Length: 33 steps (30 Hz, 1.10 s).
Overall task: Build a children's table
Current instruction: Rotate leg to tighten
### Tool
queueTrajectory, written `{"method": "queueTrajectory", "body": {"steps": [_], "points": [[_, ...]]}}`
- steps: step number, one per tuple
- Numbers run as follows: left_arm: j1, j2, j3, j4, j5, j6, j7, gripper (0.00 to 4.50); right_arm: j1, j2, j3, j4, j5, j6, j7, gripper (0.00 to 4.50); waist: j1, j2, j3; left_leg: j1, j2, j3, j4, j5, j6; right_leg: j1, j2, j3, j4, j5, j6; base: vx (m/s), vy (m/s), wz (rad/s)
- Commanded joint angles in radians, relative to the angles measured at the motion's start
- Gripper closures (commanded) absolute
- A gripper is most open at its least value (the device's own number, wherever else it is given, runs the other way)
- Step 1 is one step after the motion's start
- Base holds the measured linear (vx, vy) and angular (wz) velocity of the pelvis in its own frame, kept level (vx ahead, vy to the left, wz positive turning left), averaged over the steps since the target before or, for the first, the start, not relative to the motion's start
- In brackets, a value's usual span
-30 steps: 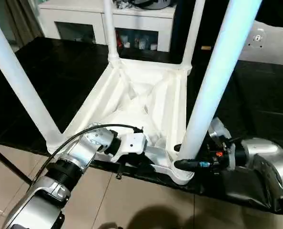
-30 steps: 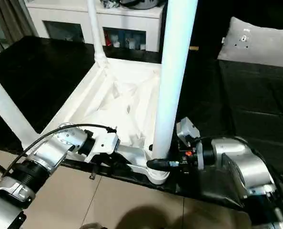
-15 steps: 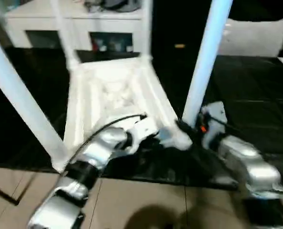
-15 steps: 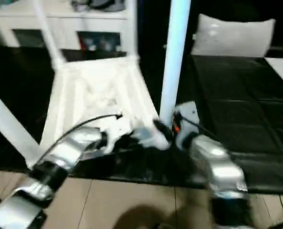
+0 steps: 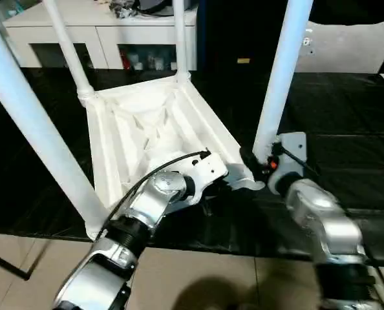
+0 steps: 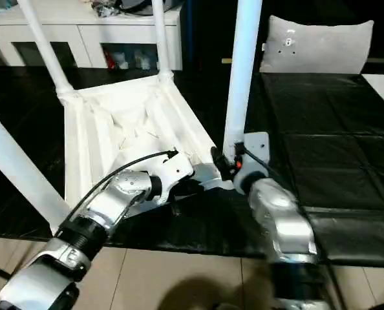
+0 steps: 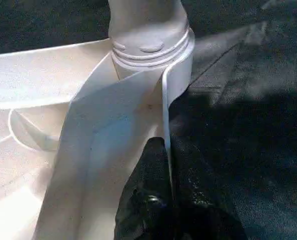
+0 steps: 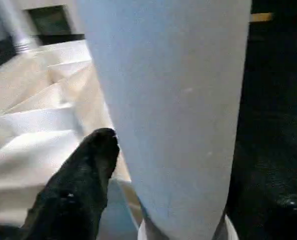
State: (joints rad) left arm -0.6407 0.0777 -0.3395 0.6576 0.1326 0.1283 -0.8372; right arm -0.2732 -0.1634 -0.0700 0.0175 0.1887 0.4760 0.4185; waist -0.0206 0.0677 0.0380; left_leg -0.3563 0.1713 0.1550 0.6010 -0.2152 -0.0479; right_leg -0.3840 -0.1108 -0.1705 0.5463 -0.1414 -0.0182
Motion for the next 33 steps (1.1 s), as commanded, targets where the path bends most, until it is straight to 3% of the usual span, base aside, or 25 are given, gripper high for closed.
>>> {"method": "queueTrajectory", "body": {"steps": [1,5,10,11,16,17,18,19,20,21,24,25,33], "points": [[-0.007,0.018,-0.009,-0.047,-0.032,-0.092,-0.055,4.5,0.016,-0.041,0.053,-0.025,0.049,0.007,0.136,0.93,0.01,-0.025,-0.059,-0.014,0.044,-0.013,-0.067,-0.189,0.112,0.059,-0.066,0.061,-0.078,-0.419,-0.087,0.0,0.0,0.0],[0.0,0.073,-0.028,-0.046,-0.028,-0.126,-0.138,4.5,0.036,-0.168,0.062,-0.028,0.073,-0.036,0.321,0.59,0.025,-0.023,-0.063,-0.015,0.054,-0.016,-0.067,-0.156,0.122,0.06,-0.064,0.062,-0.068,-0.369,-0.094,0.0,0.0,0.0],[0.009,0.146,-0.067,-0.055,-0.03,-0.206,-0.29,4.5,0.045,-0.336,0.1,-0.012,0.073,-0.12,0.562,0.32,0.04,-0.027,-0.066,-0.013,0.062,-0.016,-0.066,-0.138,0.134,0.059,-0.065,0.068,-0.052,-0.288,-0.139,0.0,0.0,0.0],[0.008,0.156,-0.074,-0.054,-0.029,-0.218,-0.311,4.5,0.045,-0.357,0.109,-0.01,0.075,-0.132,0.598,0.32,0.047,-0.027,-0.065,-0.011,0.064,-0.014,-0.066,-0.129,0.143,0.057,-0.066,0.073,-0.048,-0.263,-0.155,0.0,0.0,0.0],[0.013,0.196,-0.104,-0.064,-0.037,-0.268,-0.409,4.5,0.033,-0.416,0.132,0.017,0.095,-0.164,0.721,0.32,0.074,-0.033,-0.066,-0.01,0.067,-0.008,-0.065,-0.113,0.146,0.057,-0.068,0.076,-0.042,-0.271,-0.165,0.0,0.0,0.0],[0.019,0.214,-0.118,-0.078,-0.045,-0.287,-0.456,4.5,0.022,-0.435,0.138,0.031,0.115,-0.155,0.779,0.58,0.079,-0.033,-0.066,-0.01,0.067,-0.008,-0.064,-0.108,0.147,0.056,-0.067,0.076,-0.04,-0.267,-0.169,0.0,0.0,0.0],[0.025,0.228,-0.131,-0.094,-0.048,-0.299,-0.492,4.5,0.005,-0.441,0.143,0.054,0.12,-0.154,0.809,0.66,0.086,-0.041,-0.067,-0.011,0.067,-0.006,-0.063,-0.101,0.145,0.054,-0.067,0.079,-0.037,-0.27,-0.167,0.0,0.0,0.0],[0.025,0.228,-0.131,-0.094,-0.048,-0.299,-0.492,4.5,0.005,-0.441,0.143,0.054,0.12,-0.154,0.809,0.66,0.088,-0.041,-0.067,-0.014,0.065,-0.006,-0.062,-0.094,0.145,0.055,-0.067,0.08,-0.034,-0.268,-0.168,0.0,0.0,0.0],[0.028,0.233,-0.138,-0.103,-0.049,-0.305,-0.51,4.5,-0.004,-0.442,0.147,0.066,0.125,-0.152,0.829,0.71,0.094,-0.039,-0.067,-0.01,0.067,-0.002,-0.061,-0.09,0.142,0.048,-0.067,0.082,-0.034,-0.271,-0.17,0.0,0.0,0.0],[0.031,0.238,-0.145,-0.109,-0.052,-0.313,-0.532,4.5,-0.012,-0.448,0.157,0.075,0.14,-0.144,0.867,1.01,0.097,-0.043,-0.066,-0.009,0.066,0.0,-0.061,-0.098,0.139,0.047,-0.066,0.082,-0.035,-0.285,-0.171,0.0,0.0,0.0],[0.031,0.241,-0.149,-0.112,-0.054,-0.318,-0.542,4.5,-0.014,-0.458,0.17,0.074,0.153,-0.136,0.906,1.09,0.11,-0.038,-0.063,-0.004,0.069,0.001,-0.063,-0.119,0.127,0.044,-0.066,0.084,-0.039,-0.321,-0.164,0.0,0.0,0.0],[0.029,0.241,-0.149,-0.111,-0.055,-0.32,-0.544,4.5,-0.015,-0.462,0.175,0.073,0.159,-0.13,0.925,1.18,0.113,-0.042,-0.063,-0.001,0.07,0.003,-0.064,-0.125,0.119,0.041,-0.065,0.086,-0.041,-0.325,-0.162,0.0,0.0,0.0],[0.018,0.245,-0.151,-0.097,-0.059,-0.335,-0.562,4.5,-0.016,-0.484,0.213,0.083,0.171,-0.114,1.005,1.96,0.117,-0.045,-0.064,-0.004,0.066,0.002,-0.064,-0.128,0.107,0.045,-0.064,0.087,-0.039,-0.329,-0.157,0.0,0.0,0.0]]}}
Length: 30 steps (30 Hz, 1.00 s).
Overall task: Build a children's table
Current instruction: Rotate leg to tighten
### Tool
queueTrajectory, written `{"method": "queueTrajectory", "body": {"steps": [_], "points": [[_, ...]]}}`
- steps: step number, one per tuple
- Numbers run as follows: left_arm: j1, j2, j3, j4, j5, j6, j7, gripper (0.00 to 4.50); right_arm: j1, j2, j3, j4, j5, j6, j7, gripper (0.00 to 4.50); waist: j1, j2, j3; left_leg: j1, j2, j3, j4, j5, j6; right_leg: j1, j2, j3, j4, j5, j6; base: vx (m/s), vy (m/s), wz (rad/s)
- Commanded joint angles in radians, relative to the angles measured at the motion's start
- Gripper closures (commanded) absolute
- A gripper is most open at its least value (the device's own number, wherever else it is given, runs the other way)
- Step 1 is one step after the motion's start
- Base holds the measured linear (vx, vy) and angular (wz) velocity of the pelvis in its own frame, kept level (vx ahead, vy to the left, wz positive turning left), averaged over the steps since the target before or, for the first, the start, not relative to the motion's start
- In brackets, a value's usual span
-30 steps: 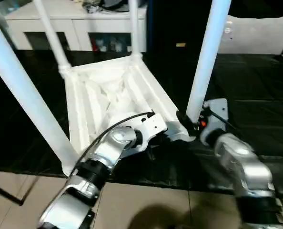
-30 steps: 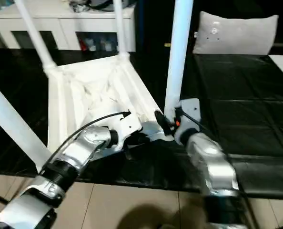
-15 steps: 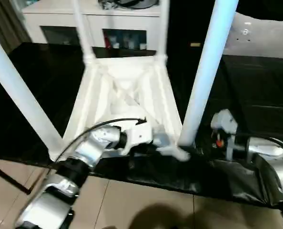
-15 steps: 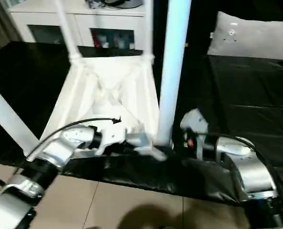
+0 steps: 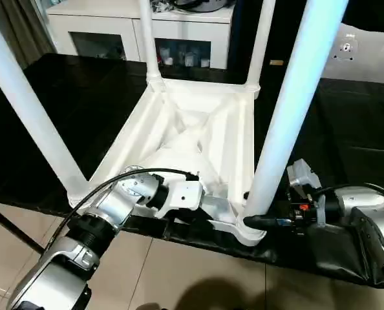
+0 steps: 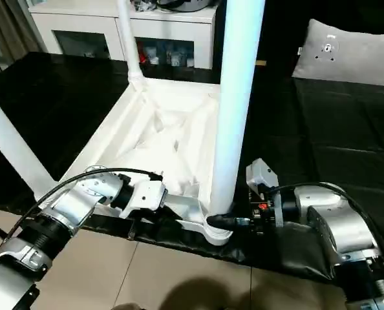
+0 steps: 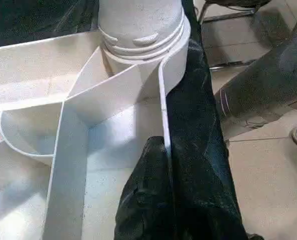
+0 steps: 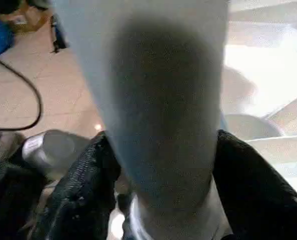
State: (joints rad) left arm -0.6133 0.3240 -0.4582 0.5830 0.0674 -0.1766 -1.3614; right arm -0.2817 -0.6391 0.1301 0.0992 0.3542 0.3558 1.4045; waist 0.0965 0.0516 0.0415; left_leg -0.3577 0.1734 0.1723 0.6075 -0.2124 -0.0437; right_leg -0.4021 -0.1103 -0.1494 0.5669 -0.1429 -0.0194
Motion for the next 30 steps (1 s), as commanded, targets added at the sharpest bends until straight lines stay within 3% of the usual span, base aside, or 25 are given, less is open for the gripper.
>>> {"method": "queueTrajectory", "body": {"steps": [1,3,7,11,14,17,19,21,22,23,24,27,29,30], "points": [[-0.012,-0.001,-0.031,-0.02,0.007,-0.032,-0.039,4.5,-0.009,-0.009,0.014,0.004,0.01,0.014,0.025,1.96,0.0,-0.028,-0.068,-0.004,0.064,-0.016,-0.07,-0.128,0.103,0.063,-0.065,0.065,-0.059,-0.328,-0.155,0.0,0.0,0.0],[-0.014,0.0,-0.029,-0.016,0.008,-0.033,-0.04,4.5,-0.011,-0.007,0.012,0.007,0.014,0.019,0.027,2.28,0.001,-0.027,-0.069,-0.004,0.063,-0.016,-0.069,-0.122,0.104,0.063,-0.064,0.065,-0.058,-0.321,-0.156,0.0,0.0,0.0],[-0.015,-0.004,-0.021,-0.01,-0.002,-0.02,-0.034,4.5,-0.006,-0.001,0.009,-0.004,0.036,0.036,0.024,2.41,0.003,-0.027,-0.068,-0.003,0.064,-0.016,-0.069,-0.128,0.101,0.062,-0.063,0.065,-0.061,-0.334,-0.154,0.0,0.0,0.0],[-0.022,-0.036,0.021,-0.003,-0.031,0.06,0.015,4.5,0.027,0.045,-0.015,-0.075,0.096,0.112,-0.043,2.46,0.005,-0.026,-0.068,-0.002,0.063,-0.016,-0.07,-0.127,0.095,0.062,-0.065,0.064,-0.062,-0.352,-0.147,0.0,0.0,0.0],[-0.032,-0.064,0.049,0.006,-0.034,0.11,0.086,4.5,0.035,0.107,-0.022,-0.1,0.068,0.144,-0.176,2.46,-0.001,-0.026,-0.061,-0.001,0.057,-0.014,-0.072,-0.158,0.075,0.059,-0.062,0.061,-0.077,-0.433,-0.113,0.0,0.0,0.0],[-0.036,-0.076,0.059,0.008,-0.034,0.13,0.115,4.5,0.033,0.135,-0.026,-0.101,0.048,0.148,-0.237,2.46,-0.013,-0.026,-0.056,0.006,0.044,-0.016,-0.07,-0.202,0.044,0.054,-0.06,0.048,-0.099,-0.558,-0.059,0.0,0.0,0.0],[-0.047,-0.12,0.081,0.011,-0.027,0.207,0.214,4.5,0.013,0.247,-0.042,-0.089,-0.03,0.171,-0.466,2.46,-0.026,-0.023,-0.05,-0.001,0.042,-0.019,-0.073,-0.228,0.031,0.054,-0.054,0.04,-0.104,-0.603,-0.027,0.0,0.0,0.0],[-0.057,-0.16,0.093,0.019,-0.014,0.254,0.299,4.5,-0.002,0.335,-0.066,-0.086,-0.061,0.21,-0.626,2.47,-0.062,-0.021,-0.048,0.002,0.031,-0.027,-0.063,-0.277,-0.003,0.054,-0.053,0.013,-0.125,-0.676,0.024,0.0,0.0,0.0],[-0.061,-0.18,0.1,0.021,-0.006,0.279,0.337,4.5,-0.009,0.377,-0.082,-0.088,-0.072,0.241,-0.705,2.48,-0.084,-0.017,-0.05,-0.003,0.033,-0.035,-0.065,-0.297,-0.006,0.061,-0.052,0.003,-0.13,-0.667,0.037,0.0,0.0,0.0],[-0.061,-0.186,0.102,0.021,-0.004,0.287,0.351,4.5,-0.01,0.385,-0.082,-0.087,-0.08,0.244,-0.721,2.48,-0.093,-0.015,-0.05,-0.005,0.037,-0.039,-0.067,-0.313,-0.005,0.066,-0.052,-0.003,-0.132,-0.659,0.043,0.0,0.0,0.0],[-0.064,-0.212,0.113,0.022,0.003,0.318,0.404,4.5,-0.014,0.413,-0.079,-0.087,-0.11,0.252,-0.784,2.48,-0.105,-0.007,-0.055,-0.005,0.044,-0.044,-0.07,-0.331,0.004,0.072,-0.056,-0.004,-0.135,-0.623,0.046,0.0,0.0,0.0],[-0.073,-0.281,0.136,0.037,0.008,0.359,0.524,4.5,-0.032,0.518,-0.126,-0.062,-0.126,0.274,-0.957,2.48,-0.133,-0.001,-0.051,0.003,0.051,-0.049,-0.077,-0.37,0.011,0.067,-0.06,-0.003,-0.134,-0.547,-0.008,0.0,0.0,0.0],[-0.078,-0.316,0.142,0.047,0.013,0.366,0.579,4.5,-0.042,0.563,-0.137,-0.04,-0.139,0.25,-1.032,2.48,-0.145,-0.008,-0.054,0.0,0.044,-0.048,-0.079,-0.361,0.022,0.068,-0.064,0.005,-0.128,-0.52,-0.031,0.0,0.0,0.0],[-0.081,-0.324,0.141,0.052,0.014,0.361,0.587,4.5,-0.044,0.57,-0.135,-0.032,-0.148,0.227,-1.046,1.95,-0.146,-0.006,-0.055,0.0,0.043,-0.047,-0.078,-0.348,0.034,0.068,-0.065,0.009,-0.128,-0.515,-0.037,0.0,0.0,0.0]]}}
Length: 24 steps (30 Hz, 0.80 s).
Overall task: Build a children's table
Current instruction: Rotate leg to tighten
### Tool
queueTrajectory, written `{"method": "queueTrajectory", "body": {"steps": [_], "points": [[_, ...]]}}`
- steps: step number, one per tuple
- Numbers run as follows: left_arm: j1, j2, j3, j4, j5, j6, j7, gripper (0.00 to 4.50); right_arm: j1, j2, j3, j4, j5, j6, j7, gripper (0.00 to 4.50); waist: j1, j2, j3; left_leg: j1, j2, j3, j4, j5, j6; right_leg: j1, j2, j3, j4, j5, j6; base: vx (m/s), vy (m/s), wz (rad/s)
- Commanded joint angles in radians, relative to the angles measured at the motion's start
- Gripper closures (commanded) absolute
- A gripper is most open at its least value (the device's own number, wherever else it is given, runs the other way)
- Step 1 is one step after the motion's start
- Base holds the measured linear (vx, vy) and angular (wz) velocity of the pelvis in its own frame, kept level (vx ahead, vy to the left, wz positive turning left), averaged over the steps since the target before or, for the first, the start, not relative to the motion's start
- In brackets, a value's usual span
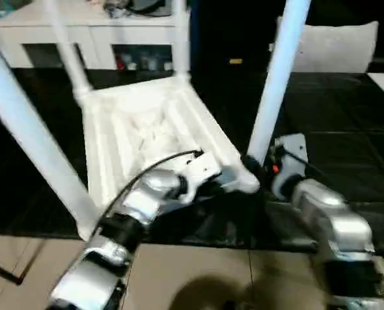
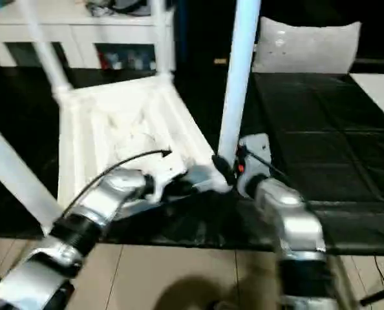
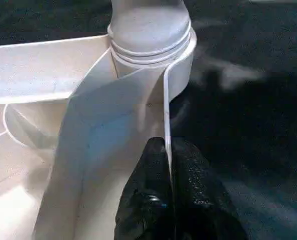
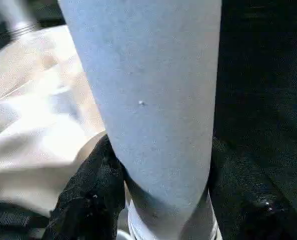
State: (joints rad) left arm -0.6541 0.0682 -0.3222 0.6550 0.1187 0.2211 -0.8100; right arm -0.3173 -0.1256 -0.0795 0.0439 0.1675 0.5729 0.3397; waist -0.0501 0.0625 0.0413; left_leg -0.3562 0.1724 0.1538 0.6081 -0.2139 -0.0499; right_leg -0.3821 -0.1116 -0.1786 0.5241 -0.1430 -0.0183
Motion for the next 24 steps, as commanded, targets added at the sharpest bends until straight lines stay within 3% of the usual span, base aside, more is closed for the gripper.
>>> {"method": "queueTrajectory", "body": {"steps": [1,2,3,5,6,10,11,13,14,16,17,19,24], "points": [[-0.044,-0.078,0.005,-0.018,-0.031,-0.043,0.044,4.5,-0.011,0.072,0.074,0.029,0.026,-0.019,0.006,1.81,0.0,-0.017,-0.056,-0.004,0.043,-0.027,-0.079,-0.334,0.046,0.049,-0.065,0.042,-0.082,-0.504,-0.043,0.0,0.0,0.0],[-0.045,-0.08,0.004,-0.017,-0.029,-0.045,0.045,4.5,-0.012,0.076,0.074,0.03,0.026,-0.026,0.007,1.81,0.001,-0.013,-0.058,-0.008,0.045,-0.027,-0.08,-0.31,0.054,0.051,-0.066,0.048,-0.077,-0.47,-0.056,0.0,0.0,0.0],[-0.048,-0.083,0.004,-0.017,-0.023,-0.045,0.049,4.5,-0.01,0.086,0.072,0.024,0.021,-0.034,0.003,1.75,0.002,-0.016,-0.06,-0.015,0.047,-0.027,-0.083,-0.283,0.064,0.056,-0.065,0.051,-0.069,-0.437,-0.069,0.0,0.0,0.0],[-0.051,-0.084,0.004,-0.017,-0.016,-0.043,0.052,4.5,-0.006,0.094,0.07,0.012,0.019,-0.039,0.002,1.44,0.01,-0.016,-0.064,-0.011,0.046,-0.021,-0.079,-0.231,0.079,0.054,-0.067,0.06,-0.063,-0.384,-0.096,0.0,0.0,0.0],[-0.051,-0.079,0.003,-0.021,-0.016,-0.045,0.048,4.5,0.0,0.087,0.071,-0.001,0.023,-0.043,0.014,1.36,0.014,-0.015,-0.065,-0.015,0.046,-0.02,-0.078,-0.2,0.091,0.056,-0.067,0.063,-0.056,-0.354,-0.112,0.0,0.0,0.0],[-0.04,-0.04,0.0,-0.034,-0.017,-0.062,0.012,4.5,0.034,0.028,0.075,-0.041,0.035,-0.052,0.085,1.1,0.03,-0.019,-0.064,-0.014,0.043,-0.014,-0.073,-0.174,0.111,0.058,-0.064,0.067,-0.051,-0.349,-0.119,0.0,0.0,0.0],[-0.033,-0.018,-0.004,-0.039,-0.02,-0.082,-0.016,4.5,0.049,-0.008,0.074,-0.052,0.046,-0.064,0.122,1.0,0.038,-0.014,-0.066,-0.014,0.044,-0.013,-0.072,-0.158,0.114,0.059,-0.066,0.069,-0.049,-0.346,-0.117,0.0,0.0,0.0],[-0.025,0.01,-0.008,-0.043,-0.025,-0.109,-0.058,4.5,0.064,-0.057,0.067,-0.061,0.062,-0.083,0.186,0.92,0.043,-0.017,-0.069,-0.018,0.045,-0.014,-0.071,-0.132,0.123,0.063,-0.063,0.069,-0.043,-0.317,-0.115,0.0,0.0,0.0],[-0.019,0.042,-0.011,-0.04,-0.026,-0.145,-0.106,4.5,0.078,-0.118,0.064,-0.067,0.071,-0.099,0.267,0.72,0.046,-0.016,-0.073,-0.022,0.047,-0.016,-0.068,-0.103,0.14,0.064,-0.062,0.07,-0.034,-0.263,-0.127,0.0,0.0,0.0],[-0.017,0.052,-0.012,-0.038,-0.028,-0.161,-0.125,4.5,0.082,-0.138,0.063,-0.068,0.073,-0.104,0.294,0.53,0.049,-0.015,-0.075,-0.022,0.049,-0.016,-0.066,-0.087,0.152,0.062,-0.061,0.071,-0.03,-0.234,-0.135,0.0,0.0,0.0],[-0.006,0.087,-0.015,-0.043,-0.041,-0.194,-0.188,4.5,0.089,-0.204,0.063,-0.066,0.082,-0.127,0.385,0.48,0.053,-0.012,-0.076,-0.024,0.05,-0.017,-0.064,-0.072,0.161,0.062,-0.061,0.071,-0.026,-0.214,-0.143,0.0,0.0,0.0],[0.0,0.103,-0.015,-0.049,-0.051,-0.195,-0.222,4.5,0.092,-0.239,0.067,-0.063,0.083,-0.143,0.433,0.32,0.061,-0.009,-0.074,-0.022,0.052,-0.015,-0.063,-0.082,0.169,0.058,-0.06,0.07,-0.026,-0.221,-0.147,0.0,0.0,0.0],[0.019,0.172,-0.038,-0.056,-0.066,-0.258,-0.354,4.5,0.091,-0.376,0.103,-0.033,0.075,-0.22,0.618,0.01,0.079,-0.013,-0.069,-0.014,0.057,-0.012,-0.069,-0.138,0.141,0.052,-0.061,0.073,-0.033,-0.3,-0.137,0.0,0.0,0.0]]}}
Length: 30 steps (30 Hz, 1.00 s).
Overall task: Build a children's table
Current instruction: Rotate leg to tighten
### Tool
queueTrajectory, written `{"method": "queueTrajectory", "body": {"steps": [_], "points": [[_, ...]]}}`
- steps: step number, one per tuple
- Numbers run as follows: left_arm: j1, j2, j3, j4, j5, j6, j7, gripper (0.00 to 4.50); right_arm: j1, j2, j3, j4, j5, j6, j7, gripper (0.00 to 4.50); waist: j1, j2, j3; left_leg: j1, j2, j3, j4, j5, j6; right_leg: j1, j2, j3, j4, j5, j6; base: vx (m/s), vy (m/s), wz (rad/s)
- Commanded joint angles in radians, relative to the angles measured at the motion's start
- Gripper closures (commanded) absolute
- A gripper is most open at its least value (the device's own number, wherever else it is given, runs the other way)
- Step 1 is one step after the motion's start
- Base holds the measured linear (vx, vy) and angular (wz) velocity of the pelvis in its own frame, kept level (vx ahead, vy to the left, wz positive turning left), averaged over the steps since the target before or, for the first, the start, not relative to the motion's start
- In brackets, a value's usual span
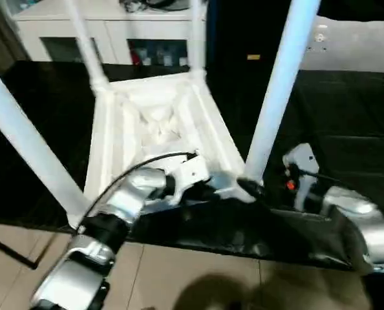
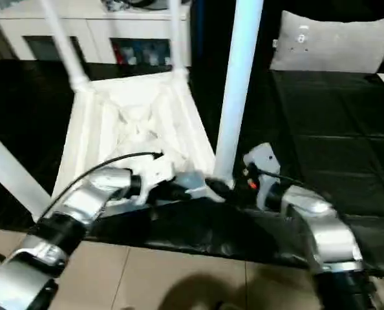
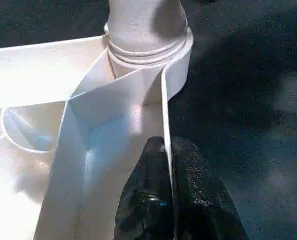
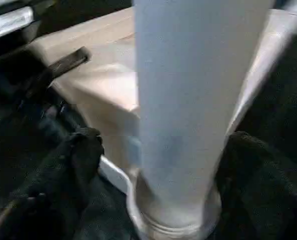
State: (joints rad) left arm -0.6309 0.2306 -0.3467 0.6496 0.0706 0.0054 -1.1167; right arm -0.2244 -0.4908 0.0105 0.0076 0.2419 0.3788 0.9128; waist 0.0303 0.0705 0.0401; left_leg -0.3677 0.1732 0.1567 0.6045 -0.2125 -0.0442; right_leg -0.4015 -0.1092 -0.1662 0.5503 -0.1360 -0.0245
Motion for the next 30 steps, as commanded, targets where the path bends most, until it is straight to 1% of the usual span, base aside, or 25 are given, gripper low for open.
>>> {"method": "queueTrajectory", "body": {"steps": [1,2,3,4,5,6,7,9,10,11,12,13,14,15,16,17,18,20,21,22,24,25,27,28,30], "points": [[-0.002,0.017,-0.018,-0.05,-0.018,-0.05,-0.06,4.5,-0.004,-0.022,0.018,0.007,0.0,-0.035,0.064,0.01,0.006,-0.021,-0.068,-0.001,0.058,-0.014,-0.066,-0.138,0.132,0.07,-0.062,0.064,-0.058,-0.305,-0.131,0.0,0.0,0.0],[-0.001,0.025,-0.022,-0.05,-0.018,-0.059,-0.074,4.5,-0.006,-0.034,0.023,0.011,0.0,-0.046,0.082,0.01,0.013,-0.021,-0.068,0.002,0.058,-0.012,-0.065,-0.14,0.128,0.067,-0.063,0.065,-0.057,-0.307,-0.136,0.0,0.0,0.0],[0.004,0.051,-0.032,-0.049,-0.016,-0.085,-0.119,4.5,-0.015,-0.068,0.035,0.029,0.02,-0.058,0.16,0.01,0.017,-0.025,-0.068,0.0,0.058,-0.012,-0.065,-0.141,0.126,0.068,-0.064,0.066,-0.054,-0.305,-0.141,0.0,0.0,0.0],[0.007,0.065,-0.036,-0.052,-0.022,-0.096,-0.155,4.5,-0.021,-0.084,0.04,0.042,0.036,-0.06,0.214,0.01,0.019,-0.024,-0.068,-0.002,0.057,-0.012,-0.065,-0.141,0.128,0.07,-0.063,0.066,-0.053,-0.306,-0.141,0.0,0.0,0.0],[0.009,0.073,-0.039,-0.054,-0.026,-0.102,-0.179,4.5,-0.025,-0.093,0.043,0.051,0.048,-0.06,0.249,0.01,0.024,-0.025,-0.069,-0.001,0.06,-0.011,-0.064,-0.136,0.134,0.07,-0.064,0.067,-0.05,-0.3,-0.144,0.0,0.0,0.0],[0.012,0.082,-0.044,-0.057,-0.03,-0.109,-0.207,4.5,-0.029,-0.103,0.049,0.061,0.057,-0.067,0.284,0.17,0.028,-0.029,-0.068,-0.002,0.061,-0.009,-0.064,-0.134,0.137,0.068,-0.063,0.068,-0.05,-0.302,-0.146,0.0,0.0,0.0],[0.013,0.085,-0.046,-0.058,-0.031,-0.111,-0.214,4.5,-0.03,-0.105,0.05,0.064,0.059,-0.068,0.293,0.28,0.031,-0.028,-0.069,-0.002,0.061,-0.009,-0.063,-0.132,0.138,0.068,-0.064,0.067,-0.048,-0.3,-0.149,0.0,0.0,0.0],[0.019,0.105,-0.065,-0.062,-0.039,-0.132,-0.279,4.5,-0.037,-0.127,0.071,0.084,0.079,-0.076,0.367,0.35,0.04,-0.036,-0.068,-0.001,0.062,-0.006,-0.064,-0.123,0.137,0.064,-0.064,0.071,-0.047,-0.314,-0.148,0.0,0.0,0.0],[0.02,0.107,-0.068,-0.062,-0.041,-0.136,-0.288,4.5,-0.038,-0.133,0.077,0.086,0.083,-0.073,0.382,0.4,0.043,-0.034,-0.068,0.0,0.062,-0.006,-0.063,-0.122,0.137,0.065,-0.065,0.071,-0.045,-0.316,-0.15,0.0,0.0,0.0],[0.021,0.11,-0.074,-0.064,-0.043,-0.138,-0.302,4.5,-0.04,-0.135,0.082,0.089,0.084,-0.07,0.393,0.55,0.05,-0.038,-0.067,0.002,0.065,-0.006,-0.064,-0.124,0.135,0.063,-0.066,0.072,-0.045,-0.329,-0.147,0.0,0.0,0.0],[0.021,0.112,-0.078,-0.066,-0.046,-0.138,-0.315,4.5,-0.043,-0.134,0.086,0.094,0.085,-0.069,0.399,0.78,0.055,-0.035,-0.066,0.004,0.065,-0.004,-0.065,-0.127,0.128,0.06,-0.066,0.073,-0.049,-0.348,-0.142,0.0,0.0,0.0],[0.023,0.114,-0.082,-0.071,-0.048,-0.138,-0.326,4.5,-0.045,-0.131,0.088,0.098,0.086,-0.069,0.402,0.8,0.058,-0.039,-0.065,0.006,0.066,-0.003,-0.066,-0.132,0.123,0.059,-0.066,0.074,-0.051,-0.358,-0.14,0.0,0.0,0.0],[0.022,0.116,-0.086,-0.073,-0.049,-0.143,-0.337,4.5,-0.051,-0.127,0.092,0.109,0.086,-0.072,0.411,0.83,0.063,-0.039,-0.066,0.011,0.066,-0.002,-0.067,-0.137,0.11,0.056,-0.066,0.076,-0.051,-0.367,-0.139,0.0,0.0,0.0],[0.023,0.117,-0.089,-0.077,-0.05,-0.144,-0.343,4.5,-0.055,-0.124,0.096,0.115,0.089,-0.071,0.419,0.83,0.065,-0.041,-0.065,0.013,0.066,0.0,-0.068,-0.144,0.105,0.055,-0.065,0.077,-0.051,-0.369,-0.143,0.0,0.0,0.0],[0.023,0.118,-0.091,-0.079,-0.051,-0.146,-0.35,4.5,-0.058,-0.123,0.099,0.122,0.092,-0.072,0.429,0.92,0.066,-0.04,-0.065,0.012,0.066,0.0,-0.068,-0.145,0.103,0.055,-0.066,0.078,-0.05,-0.368,-0.144,0.0,0.0,0.0],[0.025,0.12,-0.094,-0.084,-0.052,-0.148,-0.357,4.5,-0.059,-0.123,0.104,0.124,0.098,-0.066,0.444,1.19,0.066,-0.042,-0.064,0.013,0.067,0.0,-0.07,-0.153,0.1,0.055,-0.065,0.08,-0.049,-0.364,-0.146,0.0,0.0,0.0],[0.027,0.122,-0.098,-0.09,-0.051,-0.149,-0.363,4.5,-0.058,-0.124,0.108,0.124,0.104,-0.062,0.458,1.19,0.066,-0.043,-0.065,0.012,0.067,-0.001,-0.07,-0.154,0.098,0.058,-0.065,0.079,-0.048,-0.361,-0.144,0.0,0.0,0.0],[0.028,0.123,-0.101,-0.093,-0.05,-0.152,-0.372,4.5,-0.06,-0.126,0.115,0.13,0.109,-0.057,0.475,1.3,0.068,-0.043,-0.066,0.011,0.067,-0.001,-0.07,-0.15,0.097,0.059,-0.066,0.08,-0.046,-0.35,-0.145,0.0,0.0,0.0],[0.028,0.123,-0.102,-0.094,-0.049,-0.153,-0.375,4.5,-0.06,-0.128,0.119,0.132,0.112,-0.054,0.484,1.44,0.068,-0.045,-0.067,0.01,0.066,-0.001,-0.069,-0.143,0.098,0.059,-0.066,0.081,-0.044,-0.337,-0.149,0.0,0.0,0.0],[0.029,0.123,-0.103,-0.095,-0.049,-0.155,-0.378,4.5,-0.061,-0.132,0.126,0.134,0.115,-0.048,0.497,1.58,0.069,-0.044,-0.067,0.01,0.066,-0.001,-0.069,-0.141,0.099,0.059,-0.066,0.081,-0.044,-0.334,-0.151,0.0,0.0,0.0],[0.03,0.122,-0.104,-0.095,-0.047,-0.156,-0.378,4.5,-0.063,-0.134,0.13,0.139,0.118,-0.045,0.509,1.66,0.071,-0.048,-0.068,0.01,0.066,0.0,-0.068,-0.133,0.101,0.06,-0.066,0.081,-0.042,-0.327,-0.156,0.0,0.0,0.0],[0.03,0.122,-0.104,-0.095,-0.047,-0.157,-0.378,4.5,-0.063,-0.134,0.13,0.139,0.118,-0.045,0.509,1.7,0.071,-0.047,-0.068,0.009,0.066,0.0,-0.068,-0.13,0.102,0.06,-0.066,0.081,-0.042,-0.326,-0.156,0.0,0.0,0.0],[0.029,0.122,-0.104,-0.094,-0.046,-0.158,-0.377,4.5,-0.065,-0.134,0.13,0.142,0.119,-0.044,0.514,1.97,0.073,-0.049,-0.067,0.009,0.065,0.001,-0.068,-0.128,0.1,0.06,-0.066,0.081,-0.043,-0.337,-0.152,0.0,0.0,0.0],[0.029,0.122,-0.104,-0.094,-0.047,-0.158,-0.377,4.5,-0.066,-0.134,0.131,0.143,0.12,-0.044,0.515,1.97,0.074,-0.048,-0.067,0.01,0.065,0.001,-0.068,-0.13,0.098,0.06,-0.066,0.081,-0.044,-0.341,-0.151,0.0,0.0,0.0],[0.028,0.121,-0.102,-0.091,-0.046,-0.158,-0.373,4.5,-0.066,-0.133,0.131,0.14,0.129,-0.037,0.518,2.16,0.074,-0.05,-0.067,0.009,0.066,0.0,-0.069,-0.13,0.096,0.06,-0.066,0.08,-0.045,-0.348,-0.147,0.0,0.0,0.0]]}}
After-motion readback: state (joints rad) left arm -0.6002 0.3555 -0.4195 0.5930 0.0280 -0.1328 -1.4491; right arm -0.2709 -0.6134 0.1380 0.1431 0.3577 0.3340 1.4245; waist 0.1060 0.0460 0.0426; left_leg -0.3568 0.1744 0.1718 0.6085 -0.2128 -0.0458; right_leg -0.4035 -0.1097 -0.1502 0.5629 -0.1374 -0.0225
